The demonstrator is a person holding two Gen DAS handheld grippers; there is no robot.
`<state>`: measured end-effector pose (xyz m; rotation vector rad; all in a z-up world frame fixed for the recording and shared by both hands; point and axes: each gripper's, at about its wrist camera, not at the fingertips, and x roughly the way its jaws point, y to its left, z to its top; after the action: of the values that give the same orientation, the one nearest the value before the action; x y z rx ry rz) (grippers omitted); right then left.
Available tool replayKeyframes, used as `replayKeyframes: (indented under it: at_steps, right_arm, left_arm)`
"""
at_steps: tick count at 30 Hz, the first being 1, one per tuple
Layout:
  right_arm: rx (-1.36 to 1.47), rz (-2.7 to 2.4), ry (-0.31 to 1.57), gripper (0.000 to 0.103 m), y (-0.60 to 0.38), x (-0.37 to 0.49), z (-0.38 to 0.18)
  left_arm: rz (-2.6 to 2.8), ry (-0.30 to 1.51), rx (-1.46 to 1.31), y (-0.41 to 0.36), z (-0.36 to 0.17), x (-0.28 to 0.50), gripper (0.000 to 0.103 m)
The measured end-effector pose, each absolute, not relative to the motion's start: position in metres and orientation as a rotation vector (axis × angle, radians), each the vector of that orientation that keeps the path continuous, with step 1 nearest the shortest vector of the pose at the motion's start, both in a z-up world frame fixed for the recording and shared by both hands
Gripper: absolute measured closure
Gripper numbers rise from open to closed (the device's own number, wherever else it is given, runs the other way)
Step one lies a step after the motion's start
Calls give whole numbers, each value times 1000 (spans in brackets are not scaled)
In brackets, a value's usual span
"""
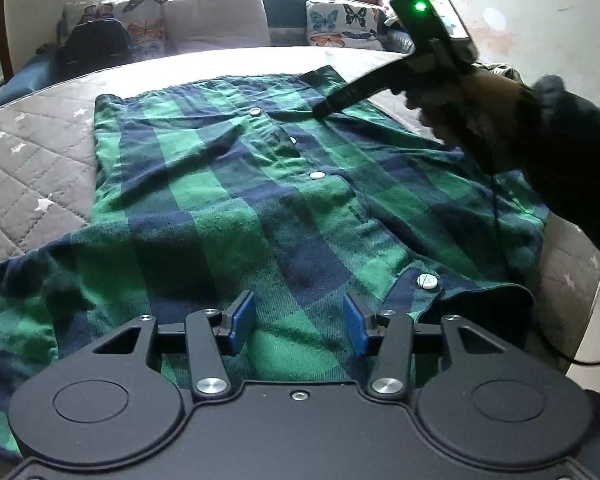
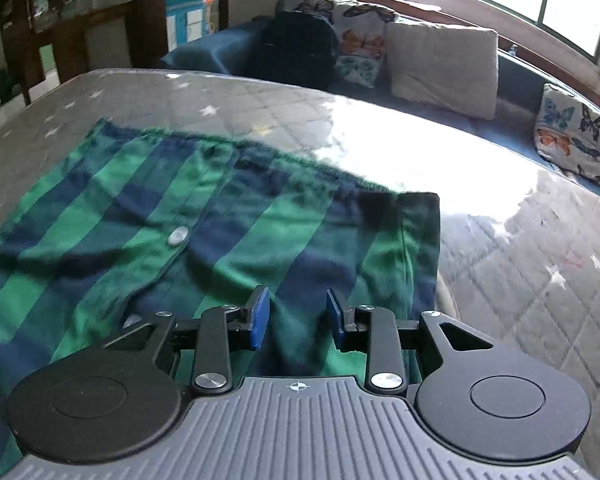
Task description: Fold clothes
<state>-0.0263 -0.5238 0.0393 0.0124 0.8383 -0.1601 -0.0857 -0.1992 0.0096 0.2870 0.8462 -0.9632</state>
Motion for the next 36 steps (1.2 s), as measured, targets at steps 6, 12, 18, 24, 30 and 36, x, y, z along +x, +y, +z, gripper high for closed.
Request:
replayKeyframes:
  at_steps: [6,12,18,24,30,36]
  right_arm:
    - [27,-252,820,63,-546,1,34]
    - [-114,-358,810,63,-553,32,30]
    - [-82,-328,780,65,-547,40,37]
    - [-39,-68,768,65,-501,49,49]
    - [-70,123,770,65,-446,72,52]
    - [-85,233,767,65,-399,97,61]
  left_arm:
    - [-976,846,268,-196,8,-87,51]
    - [-982,846,261,-195,8,-90,51]
    - [-975,865,240,-194,10,-86,50]
    - [-931,856,221,-188,15,-76,50]
    - [-901,867,198,-177,11,-72,50]
    - [-902,866,171,-171,9,-73,50]
